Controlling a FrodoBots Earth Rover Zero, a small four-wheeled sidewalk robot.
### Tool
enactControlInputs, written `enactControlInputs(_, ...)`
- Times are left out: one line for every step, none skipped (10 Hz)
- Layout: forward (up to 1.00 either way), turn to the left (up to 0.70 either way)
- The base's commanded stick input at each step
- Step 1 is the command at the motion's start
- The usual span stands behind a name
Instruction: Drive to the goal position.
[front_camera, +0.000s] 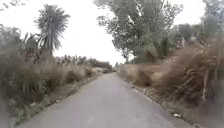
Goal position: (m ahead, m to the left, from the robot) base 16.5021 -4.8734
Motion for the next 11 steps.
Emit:
enactControlInputs(0.70, 0.00)
enactControlInputs(0.70, 0.00)
enactControlInputs(0.70, 0.00)
enactControlInputs(0.70, 0.00)
enactControlInputs(0.70, 0.00)
enactControlInputs(0.70, 0.00)
enactControlInputs(0.70, 0.00)
enactControlInputs(0.70, 0.00)
enactControlInputs(0.70, 0.00)
enactControlInputs(0.70, 0.00)
enactControlInputs(0.70, 0.00)
